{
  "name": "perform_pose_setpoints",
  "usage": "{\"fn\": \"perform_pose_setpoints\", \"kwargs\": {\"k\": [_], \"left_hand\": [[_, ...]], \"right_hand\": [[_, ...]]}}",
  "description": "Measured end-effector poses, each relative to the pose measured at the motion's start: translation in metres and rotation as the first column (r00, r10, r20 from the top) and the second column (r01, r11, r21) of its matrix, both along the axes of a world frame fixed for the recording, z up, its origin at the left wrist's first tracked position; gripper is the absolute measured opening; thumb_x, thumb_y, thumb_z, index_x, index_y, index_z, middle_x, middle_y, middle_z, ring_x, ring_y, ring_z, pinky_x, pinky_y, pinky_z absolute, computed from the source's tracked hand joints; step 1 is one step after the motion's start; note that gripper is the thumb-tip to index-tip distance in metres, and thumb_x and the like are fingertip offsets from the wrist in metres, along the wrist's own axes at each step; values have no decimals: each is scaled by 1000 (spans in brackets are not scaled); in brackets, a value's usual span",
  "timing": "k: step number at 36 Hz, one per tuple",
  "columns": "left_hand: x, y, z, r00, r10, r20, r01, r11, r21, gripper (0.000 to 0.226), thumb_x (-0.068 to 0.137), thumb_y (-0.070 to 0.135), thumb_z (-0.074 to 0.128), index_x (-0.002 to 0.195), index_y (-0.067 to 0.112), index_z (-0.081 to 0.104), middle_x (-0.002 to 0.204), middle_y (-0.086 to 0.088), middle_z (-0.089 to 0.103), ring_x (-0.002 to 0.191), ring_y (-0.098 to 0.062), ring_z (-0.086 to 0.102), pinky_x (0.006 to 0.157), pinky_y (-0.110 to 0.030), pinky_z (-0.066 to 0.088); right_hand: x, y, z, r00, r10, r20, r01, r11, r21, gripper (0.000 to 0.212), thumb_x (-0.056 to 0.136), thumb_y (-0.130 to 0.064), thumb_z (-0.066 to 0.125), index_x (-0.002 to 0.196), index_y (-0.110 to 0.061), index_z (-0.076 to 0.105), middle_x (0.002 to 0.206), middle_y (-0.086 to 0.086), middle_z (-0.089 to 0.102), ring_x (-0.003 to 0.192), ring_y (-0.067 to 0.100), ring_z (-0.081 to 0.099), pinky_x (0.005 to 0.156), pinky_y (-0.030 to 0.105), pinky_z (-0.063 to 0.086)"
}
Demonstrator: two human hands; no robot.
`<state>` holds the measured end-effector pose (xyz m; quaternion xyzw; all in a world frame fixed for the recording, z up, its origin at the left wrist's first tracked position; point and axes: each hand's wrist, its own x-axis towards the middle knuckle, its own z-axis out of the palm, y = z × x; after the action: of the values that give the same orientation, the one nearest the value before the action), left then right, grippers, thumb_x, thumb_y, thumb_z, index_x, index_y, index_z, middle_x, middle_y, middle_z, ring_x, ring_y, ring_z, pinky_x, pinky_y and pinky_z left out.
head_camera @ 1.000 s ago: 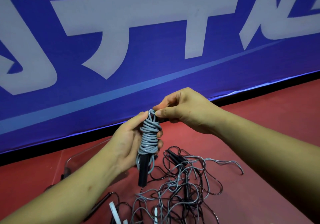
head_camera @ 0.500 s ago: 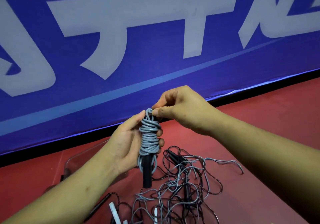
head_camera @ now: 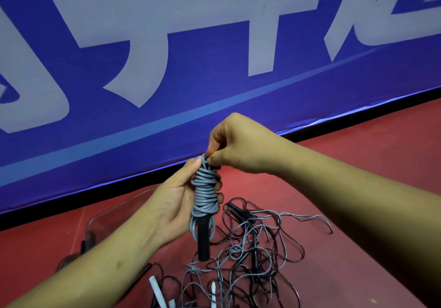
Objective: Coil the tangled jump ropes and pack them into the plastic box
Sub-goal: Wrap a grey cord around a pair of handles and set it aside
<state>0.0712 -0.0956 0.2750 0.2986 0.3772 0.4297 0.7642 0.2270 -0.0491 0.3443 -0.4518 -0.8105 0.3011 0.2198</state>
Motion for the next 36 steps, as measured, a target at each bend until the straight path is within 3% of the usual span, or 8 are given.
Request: {"fn": "perform_pose_setpoints", "kwargs": {"k": [4,8,13,17,19,22,27,36], "left_hand": [[-1,3,0,999,-21,-27,20,1000,-19,24,92,43,55,97,20,63,80,-11,55,69,-28,54,63,-33,46],[-3,4,5,996,-44,-76,46,999,26,23,94,41,53,94,21,65,77,-12,53,67,-28,53,59,-32,47],[-8,3,11,998,-55,-3,55,997,50,35,93,42,47,103,12,61,84,-17,54,72,-30,54,67,-36,44],[-12,3,12,997,-52,-58,55,996,69,38,91,37,46,108,6,59,84,-20,59,69,-30,55,62,-35,47],[-13,4,10,989,-38,-146,52,994,99,36,89,32,49,110,5,59,81,-19,61,63,-29,56,56,-32,49],[-15,4,6,961,-22,-274,73,982,176,36,86,24,52,113,1,59,80,-18,64,59,-25,59,55,-29,52],[-20,4,-5,939,-11,-343,78,980,181,41,85,23,58,115,-5,59,85,-18,63,69,-26,59,60,-30,55],[-20,-2,-18,939,73,-335,-9,982,187,28,86,26,60,106,6,58,84,-19,61,63,-23,59,54,-30,55]], "right_hand": [[0,3,-12,999,-37,0,37,999,27,9,82,-13,72,76,-14,66,64,-5,62,49,1,52,50,14,37],[5,3,-17,994,-3,-105,0,999,-35,23,88,-13,70,111,-18,69,76,2,68,55,2,55,56,15,39],[2,5,-25,974,-112,-195,114,994,0,7,86,-17,73,89,-11,75,77,0,73,77,12,70,79,35,56],[2,3,-30,943,-174,-285,146,982,-117,15,84,-24,77,81,-10,73,68,2,67,51,2,51,52,16,40],[6,0,-33,916,-184,-356,100,965,-242,23,84,-28,76,79,-7,70,64,1,61,47,6,43,46,15,32],[9,0,-39,898,-196,-394,48,934,-355,25,84,-32,75,77,-9,70,64,2,60,55,17,41,50,25,33],[7,2,-46,929,-175,-325,51,932,-358,13,86,-18,75,78,-9,72,66,6,60,65,20,45,58,32,37],[-9,8,-63,816,-436,-378,227,845,-485,25,101,-13,51,78,-6,58,68,13,63,60,20,60,56,28,45]]}}
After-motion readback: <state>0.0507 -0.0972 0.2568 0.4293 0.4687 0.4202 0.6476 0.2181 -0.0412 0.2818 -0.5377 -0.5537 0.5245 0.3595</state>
